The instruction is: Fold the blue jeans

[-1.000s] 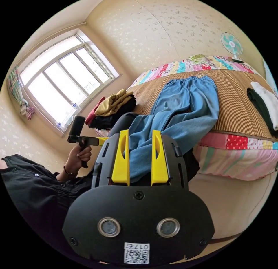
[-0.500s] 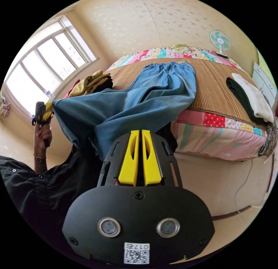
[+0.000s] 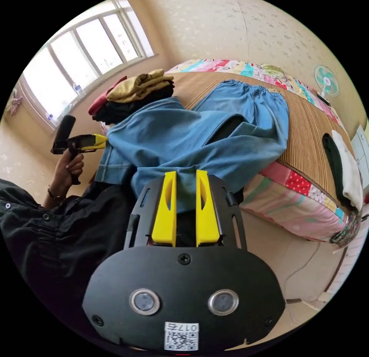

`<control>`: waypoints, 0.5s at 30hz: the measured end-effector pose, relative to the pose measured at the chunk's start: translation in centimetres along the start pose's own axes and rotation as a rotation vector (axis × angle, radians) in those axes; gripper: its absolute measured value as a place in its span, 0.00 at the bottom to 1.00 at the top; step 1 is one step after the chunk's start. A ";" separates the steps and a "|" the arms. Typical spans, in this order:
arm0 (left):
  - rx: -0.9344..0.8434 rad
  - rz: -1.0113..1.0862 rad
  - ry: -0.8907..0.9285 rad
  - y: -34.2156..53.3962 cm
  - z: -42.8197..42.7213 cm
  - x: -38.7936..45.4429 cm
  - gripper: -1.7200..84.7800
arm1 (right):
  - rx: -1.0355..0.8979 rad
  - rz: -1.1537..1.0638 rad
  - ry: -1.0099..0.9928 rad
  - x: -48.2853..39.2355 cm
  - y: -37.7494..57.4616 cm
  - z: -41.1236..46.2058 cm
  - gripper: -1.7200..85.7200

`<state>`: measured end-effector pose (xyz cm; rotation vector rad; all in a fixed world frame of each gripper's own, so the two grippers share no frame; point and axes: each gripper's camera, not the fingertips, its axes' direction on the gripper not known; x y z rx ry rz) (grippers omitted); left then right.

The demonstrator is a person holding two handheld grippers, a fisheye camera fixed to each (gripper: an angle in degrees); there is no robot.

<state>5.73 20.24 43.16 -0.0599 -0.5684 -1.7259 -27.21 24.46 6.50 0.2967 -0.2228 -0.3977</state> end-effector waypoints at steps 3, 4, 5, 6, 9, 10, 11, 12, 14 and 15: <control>-0.007 0.119 0.200 -0.8 -2.1 0.9 0.05 | 0.145 0.088 0.003 1.5 2.2 -4.1 0.05; -0.002 0.140 0.277 -1.2 -3.5 0.6 0.03 | 0.161 0.104 -0.003 1.9 2.8 -4.7 0.05; 0.017 0.152 0.348 -1.6 -5.2 0.1 0.03 | 0.150 0.117 -0.016 2.7 3.5 -5.4 0.05; 0.028 0.154 0.372 -1.7 -6.0 -0.3 0.02 | 0.070 0.102 -0.037 3.4 3.8 -4.9 0.05; 0.115 0.082 0.342 -1.5 -10.2 -3.0 0.02 | -0.036 0.115 -0.072 4.7 4.7 -3.4 0.06; 0.141 0.020 0.315 -1.2 -11.3 -4.4 0.03 | -0.002 0.129 -0.078 4.9 5.1 -3.8 0.07; 0.156 -0.030 0.299 -0.7 -12.0 -5.5 0.04 | 0.083 0.152 -0.098 5.2 5.7 -4.9 0.07; 0.158 -0.044 0.295 -0.5 -12.1 -5.9 0.04 | 0.159 0.154 -0.128 5.2 5.8 -6.2 0.09; 0.136 -0.079 0.292 0.2 -11.9 -7.0 0.10 | 0.246 0.142 -0.175 4.8 5.3 -7.6 0.11; 0.126 -0.088 0.290 0.4 -11.7 -7.2 0.12 | 0.258 0.119 -0.229 4.6 4.4 -7.6 0.12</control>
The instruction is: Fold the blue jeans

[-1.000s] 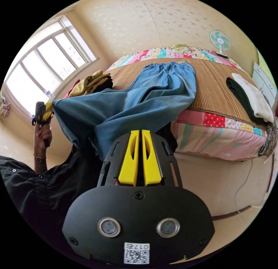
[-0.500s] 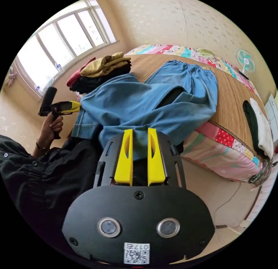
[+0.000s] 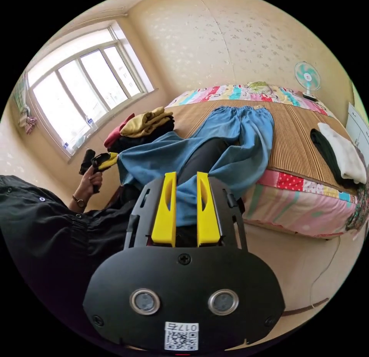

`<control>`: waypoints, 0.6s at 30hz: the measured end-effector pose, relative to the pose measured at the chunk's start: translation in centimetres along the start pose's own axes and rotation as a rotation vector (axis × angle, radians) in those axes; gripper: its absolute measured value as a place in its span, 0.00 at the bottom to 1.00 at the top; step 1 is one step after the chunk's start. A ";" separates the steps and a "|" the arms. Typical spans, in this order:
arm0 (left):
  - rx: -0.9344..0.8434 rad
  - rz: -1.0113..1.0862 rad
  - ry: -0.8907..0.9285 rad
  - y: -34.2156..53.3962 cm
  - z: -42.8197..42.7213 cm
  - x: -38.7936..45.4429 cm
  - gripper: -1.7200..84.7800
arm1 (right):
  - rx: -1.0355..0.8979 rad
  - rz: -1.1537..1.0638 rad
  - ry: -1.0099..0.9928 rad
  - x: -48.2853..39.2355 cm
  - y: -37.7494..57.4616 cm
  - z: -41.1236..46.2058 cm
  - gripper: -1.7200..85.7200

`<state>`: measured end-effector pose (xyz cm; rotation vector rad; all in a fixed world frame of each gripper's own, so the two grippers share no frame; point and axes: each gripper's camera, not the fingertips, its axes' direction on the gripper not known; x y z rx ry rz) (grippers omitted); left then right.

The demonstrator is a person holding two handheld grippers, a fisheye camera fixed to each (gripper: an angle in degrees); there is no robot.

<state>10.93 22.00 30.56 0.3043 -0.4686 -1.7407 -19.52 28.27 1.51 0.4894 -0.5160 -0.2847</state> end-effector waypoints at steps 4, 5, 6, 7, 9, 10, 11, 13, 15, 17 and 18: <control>-0.089 0.002 -0.007 0.2 2.1 0.2 0.18 | -0.202 0.020 -0.134 0.6 -3.1 5.7 0.14; -0.120 0.021 0.005 0.0 2.7 0.8 0.18 | -0.300 0.042 -0.178 1.1 -3.9 8.2 0.15; -0.134 0.030 0.006 -0.1 2.9 1.1 0.18 | -0.368 0.072 -0.230 1.6 -4.3 10.3 0.15; -0.155 0.039 -0.009 -0.3 3.1 1.5 0.16 | -0.405 0.093 -0.257 2.0 -4.4 11.3 0.15; -0.184 0.047 -0.050 -0.5 3.2 2.0 0.13 | -0.521 0.204 -0.344 3.4 -4.2 14.4 0.15; -0.204 0.054 -0.056 -0.6 3.2 2.2 0.10 | -0.537 0.217 -0.371 3.7 -4.1 14.9 0.14; -0.223 0.062 -0.042 -0.8 3.1 2.4 0.08 | -0.554 0.232 -0.398 4.0 -3.9 15.6 0.13; -0.235 0.042 0.001 -1.9 2.4 2.7 0.06 | -0.551 0.232 -0.409 4.3 -3.8 15.5 0.08; -0.216 0.079 0.116 -4.7 0.7 4.6 0.05 | -0.390 0.200 -0.464 4.8 -5.5 12.3 0.06; -0.177 0.152 0.235 -10.5 -2.0 8.6 0.03 | -0.289 0.165 -0.475 5.6 -8.6 9.4 0.05; -0.167 0.173 0.252 -12.2 -2.6 9.9 0.03 | -0.250 0.145 -0.471 6.2 -11.5 7.6 0.05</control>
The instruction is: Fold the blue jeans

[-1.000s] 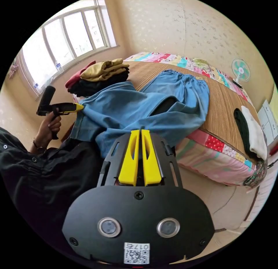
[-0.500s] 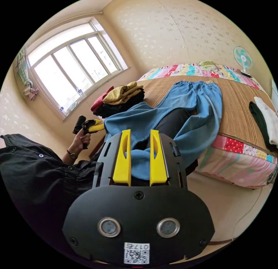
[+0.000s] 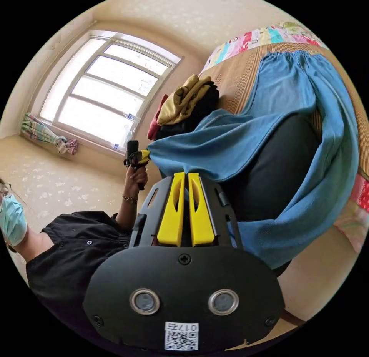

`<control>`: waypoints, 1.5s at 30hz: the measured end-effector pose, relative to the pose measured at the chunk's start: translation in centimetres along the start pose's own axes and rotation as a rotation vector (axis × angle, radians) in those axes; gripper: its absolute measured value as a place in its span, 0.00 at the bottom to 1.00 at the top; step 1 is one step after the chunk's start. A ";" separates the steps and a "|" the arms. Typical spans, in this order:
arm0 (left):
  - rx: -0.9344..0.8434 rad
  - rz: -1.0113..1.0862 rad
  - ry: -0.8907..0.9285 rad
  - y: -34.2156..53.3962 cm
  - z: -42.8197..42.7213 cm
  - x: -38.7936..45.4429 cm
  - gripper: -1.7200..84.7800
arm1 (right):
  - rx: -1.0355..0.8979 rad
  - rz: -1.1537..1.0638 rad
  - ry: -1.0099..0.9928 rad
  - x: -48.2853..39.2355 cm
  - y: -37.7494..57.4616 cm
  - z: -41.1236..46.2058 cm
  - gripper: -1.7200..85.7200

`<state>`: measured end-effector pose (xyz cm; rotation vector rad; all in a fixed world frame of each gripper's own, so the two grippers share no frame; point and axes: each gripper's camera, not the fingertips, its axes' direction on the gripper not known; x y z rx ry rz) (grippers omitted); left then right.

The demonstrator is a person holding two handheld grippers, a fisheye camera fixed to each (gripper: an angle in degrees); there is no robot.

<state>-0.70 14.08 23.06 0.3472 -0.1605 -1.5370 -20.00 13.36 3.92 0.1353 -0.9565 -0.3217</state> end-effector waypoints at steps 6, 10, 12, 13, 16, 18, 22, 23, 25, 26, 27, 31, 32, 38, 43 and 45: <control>0.019 0.259 0.025 -13.8 -3.0 14.4 0.02 | 0.221 -0.224 0.002 -8.9 -9.3 -12.0 0.04; 0.032 0.302 0.005 -12.2 -4.9 20.4 0.02 | 0.225 -0.288 -0.008 -13.1 -8.8 -14.8 0.04; 0.027 0.265 0.003 -9.1 -5.3 20.3 0.02 | 0.165 -0.268 -0.057 -13.3 -6.8 -14.2 0.04; 0.012 0.235 -0.004 -6.6 -5.2 19.4 0.02 | 0.143 -0.256 -0.068 -13.0 -6.2 -13.8 0.04; -0.046 0.078 -0.030 0.3 -4.5 13.7 0.02 | 0.030 -0.159 -0.090 -9.9 -2.4 -10.0 0.04; -0.078 -0.047 -0.026 4.7 -3.8 8.6 0.02 | -0.085 -0.048 -0.075 -6.0 0.8 -5.5 0.04; -0.109 -0.345 0.021 13.5 -2.9 -4.1 0.03 | -0.212 0.144 -0.096 0.3 4.7 0.2 0.04; -0.097 -0.381 0.042 14.8 -3.1 -6.2 0.04 | -0.235 0.168 -0.156 1.4 5.4 1.1 0.04; -0.063 -0.421 0.083 15.5 -3.9 -8.8 0.06 | -0.279 0.164 -0.190 1.8 6.0 1.7 0.04; -0.012 -0.440 0.091 15.9 -5.1 -10.0 0.07 | -0.309 0.147 -0.173 1.7 6.3 1.5 0.05; 0.016 -0.449 0.083 16.2 -5.7 -10.4 0.08 | -0.314 0.138 -0.146 1.7 6.5 0.8 0.05; 0.232 -0.447 -0.215 18.3 -10.4 -9.1 0.13 | -0.170 0.186 -0.088 3.0 7.6 -4.0 0.05; 0.273 -0.414 -0.338 18.3 -10.9 -7.4 0.13 | -0.104 0.222 -0.044 3.8 8.2 -5.7 0.06; 0.082 -0.151 -0.413 12.9 0.0 -3.4 0.16 | 0.063 0.478 0.220 8.4 11.5 -10.5 0.12; -0.049 -0.062 -0.168 11.1 10.7 -5.3 0.16 | -0.009 0.486 0.173 10.2 11.9 -7.8 0.12; -0.092 -0.011 -0.116 10.7 13.7 -4.7 0.15 | -0.015 0.300 0.139 8.1 11.2 -9.0 0.07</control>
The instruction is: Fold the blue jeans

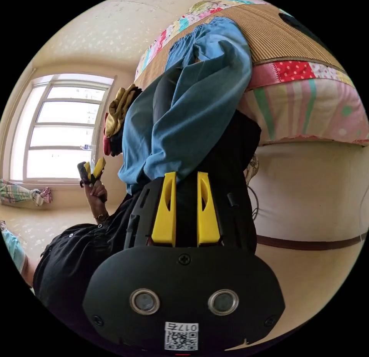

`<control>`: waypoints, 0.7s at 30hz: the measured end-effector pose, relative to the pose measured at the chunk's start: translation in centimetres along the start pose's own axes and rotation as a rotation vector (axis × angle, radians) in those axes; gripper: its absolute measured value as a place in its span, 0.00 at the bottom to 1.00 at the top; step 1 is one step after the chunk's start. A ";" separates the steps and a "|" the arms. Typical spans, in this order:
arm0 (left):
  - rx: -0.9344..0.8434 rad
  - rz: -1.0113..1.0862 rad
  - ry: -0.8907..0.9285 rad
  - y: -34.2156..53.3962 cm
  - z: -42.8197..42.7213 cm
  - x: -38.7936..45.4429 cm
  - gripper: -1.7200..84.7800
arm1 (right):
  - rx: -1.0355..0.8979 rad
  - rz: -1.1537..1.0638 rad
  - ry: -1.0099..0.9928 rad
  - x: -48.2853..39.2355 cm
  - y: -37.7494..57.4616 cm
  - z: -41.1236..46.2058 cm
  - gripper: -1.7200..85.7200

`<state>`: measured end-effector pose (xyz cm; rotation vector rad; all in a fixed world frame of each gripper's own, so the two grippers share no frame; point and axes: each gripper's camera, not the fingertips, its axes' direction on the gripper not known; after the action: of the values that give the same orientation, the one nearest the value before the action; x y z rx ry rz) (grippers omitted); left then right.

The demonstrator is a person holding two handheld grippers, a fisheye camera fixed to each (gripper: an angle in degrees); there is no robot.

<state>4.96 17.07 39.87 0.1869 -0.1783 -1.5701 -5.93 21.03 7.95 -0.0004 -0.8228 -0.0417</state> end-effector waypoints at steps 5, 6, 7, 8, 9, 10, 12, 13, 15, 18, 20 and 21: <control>-0.151 0.172 -0.066 0.0 7.1 3.9 0.15 | 0.123 -0.487 -0.664 -1.1 1.9 -6.9 0.04; -0.169 0.180 -0.073 0.1 7.9 3.9 0.15 | 0.127 -0.520 -0.717 0.3 2.1 -7.8 0.04; -0.215 0.189 -0.084 0.3 9.8 3.6 0.15 | 0.139 -0.493 -0.701 1.2 2.1 -8.1 0.04; -0.263 0.204 -0.096 0.4 11.9 3.0 0.15 | 0.171 -0.384 -0.616 3.4 2.1 -8.4 0.04; -0.288 0.205 -0.104 0.5 12.9 2.5 0.14 | 0.179 -0.249 -0.498 5.4 1.9 -8.1 0.05; -0.328 0.200 -0.122 0.6 14.9 1.3 0.14 | 0.170 -0.189 -0.438 6.2 1.9 -7.9 0.05; -0.370 0.179 -0.143 0.8 17.5 -0.8 0.14 | 0.122 -0.037 -0.277 7.8 1.5 -6.2 0.10; -0.384 0.163 -0.137 1.0 18.7 -2.2 0.14 | 0.116 -0.021 -0.267 7.9 1.4 -5.8 0.11; -0.385 0.140 -0.101 1.5 19.7 -3.7 0.14 | 0.102 -0.010 -0.319 7.9 0.8 -4.0 0.11; -0.358 0.124 -0.054 2.8 19.2 -5.0 0.14 | 0.121 -0.099 -0.407 6.5 0.4 -3.5 0.06; -0.324 0.121 -0.059 4.0 17.4 -5.6 0.14 | 0.192 -0.282 -0.480 5.0 1.1 -5.5 0.05; -0.315 0.119 -0.058 4.3 16.9 -5.9 0.14 | 0.235 -0.387 -0.543 4.7 1.8 -7.1 0.04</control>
<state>5.32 22.81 57.30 -0.1140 0.0142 -1.4641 2.54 22.50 6.58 0.3840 -1.3580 -0.3204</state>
